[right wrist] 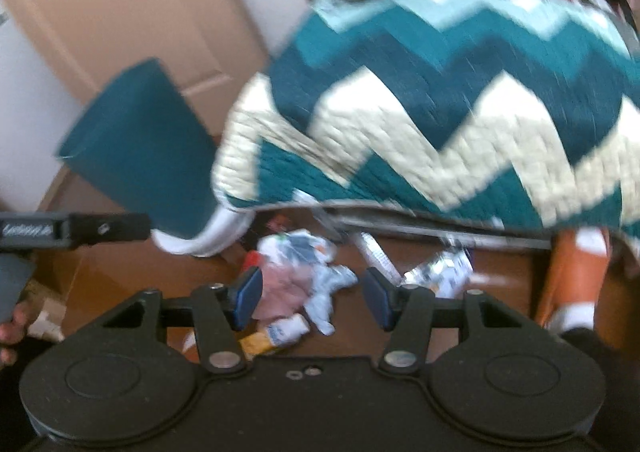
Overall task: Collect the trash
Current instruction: 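Lower right tool to grasp silver snack wrapper while left tool grasps yogurt bottle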
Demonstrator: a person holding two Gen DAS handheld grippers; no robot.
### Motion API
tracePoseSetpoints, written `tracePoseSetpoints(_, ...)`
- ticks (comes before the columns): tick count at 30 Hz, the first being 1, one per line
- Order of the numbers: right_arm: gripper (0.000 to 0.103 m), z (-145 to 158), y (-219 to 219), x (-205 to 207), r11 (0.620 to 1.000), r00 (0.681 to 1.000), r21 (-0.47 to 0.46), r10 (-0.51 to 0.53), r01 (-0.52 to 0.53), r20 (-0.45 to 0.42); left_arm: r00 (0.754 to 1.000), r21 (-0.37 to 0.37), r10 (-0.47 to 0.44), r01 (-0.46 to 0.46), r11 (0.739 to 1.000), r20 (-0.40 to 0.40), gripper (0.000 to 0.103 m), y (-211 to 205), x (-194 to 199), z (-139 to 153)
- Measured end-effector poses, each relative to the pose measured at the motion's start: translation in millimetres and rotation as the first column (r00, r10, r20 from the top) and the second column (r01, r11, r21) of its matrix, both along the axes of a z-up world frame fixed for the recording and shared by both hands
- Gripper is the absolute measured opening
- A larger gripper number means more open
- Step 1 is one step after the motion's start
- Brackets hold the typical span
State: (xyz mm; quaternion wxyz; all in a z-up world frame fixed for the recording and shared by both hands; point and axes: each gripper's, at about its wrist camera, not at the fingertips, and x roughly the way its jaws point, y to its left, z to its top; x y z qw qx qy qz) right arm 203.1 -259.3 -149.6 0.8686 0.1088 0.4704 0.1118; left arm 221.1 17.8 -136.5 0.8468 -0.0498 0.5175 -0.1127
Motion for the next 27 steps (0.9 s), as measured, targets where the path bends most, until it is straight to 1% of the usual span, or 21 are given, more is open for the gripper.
tracePoseSetpoints(4, 0.056, -44.1, -16.2, 19.3, 0.995, 0.993, 0.005, -0.102, 0.102, -0.065, 0.998, 0.052, -0.038, 0.041, 0.998, -0.059, 0.098, -3.0, 16.3, -39.2)
tracePoseSetpoints(6, 0.056, -66.3, -22.8, 29.7, 0.988, 0.982, 0.003, -0.152, 0.153, -0.11, 0.994, 0.085, -0.071, 0.078, 0.993, -0.089, 0.098, -5.3, 25.7, -58.4)
tracePoseSetpoints(8, 0.056, -88.7, -29.8, 40.9, 0.979, 0.968, 0.001, -0.202, 0.204, -0.147, 0.99, 0.098, -0.087, 0.098, 0.99, -0.112, 0.098, -5.8, 34.4, -74.5)
tracePoseSetpoints(11, 0.056, -121.7, -43.1, 57.4, 0.953, 0.934, 0.003, -0.298, 0.304, -0.198, 0.982, 0.092, -0.092, 0.108, 0.99, -0.164, 0.098, -3.7, 48.7, -100.8)
tracePoseSetpoints(13, 0.056, -144.5, -52.9, 68.9, 0.928, 0.902, -0.002, -0.363, 0.373, -0.234, 0.975, 0.094, -0.106, 0.126, 0.988, -0.195, 0.098, -2.4, 57.6, -116.9)
tracePoseSetpoints(15, 0.056, -165.2, -59.4, 80.1, 0.906, 0.871, -0.013, -0.41, 0.423, -0.27, 0.965, 0.107, -0.138, 0.165, 0.981, -0.221, 0.098, -2.3, 64.5, -135.6)
tracePoseSetpoints(19, 0.056, -202.8, -68.9, 97.2, 0.875, 0.825, -0.059, -0.475, 0.481, -0.307, 0.935, 0.133, -0.22, 0.264, 0.955, -0.278, 0.098, -3.3, 70.9, -177.4)
tracePoseSetpoints(21, 0.056, -220.1, -71.9, 104.0, 0.862, 0.807, -0.068, -0.496, 0.503, -0.321, 0.915, 0.124, -0.235, 0.288, 0.95, -0.328, 0.098, -0.4, 71.6, -201.5)
tracePoseSetpoints(24, 0.056, -241.2, -73.3, 113.5, 0.851, 0.79, -0.069, -0.51, 0.52, -0.34, 0.881, 0.104, -0.256, 0.32, 0.942, -0.398, 0.098, 1.3, 68.0, -235.6)
tracePoseSetpoints(27, 0.056, -258.9, -71.6, 123.2, 0.845, 0.78, -0.075, -0.519, 0.529, -0.351, 0.844, 0.096, -0.301, 0.379, 0.92, -0.445, 0.098, -2.7, 59.2, -263.9)
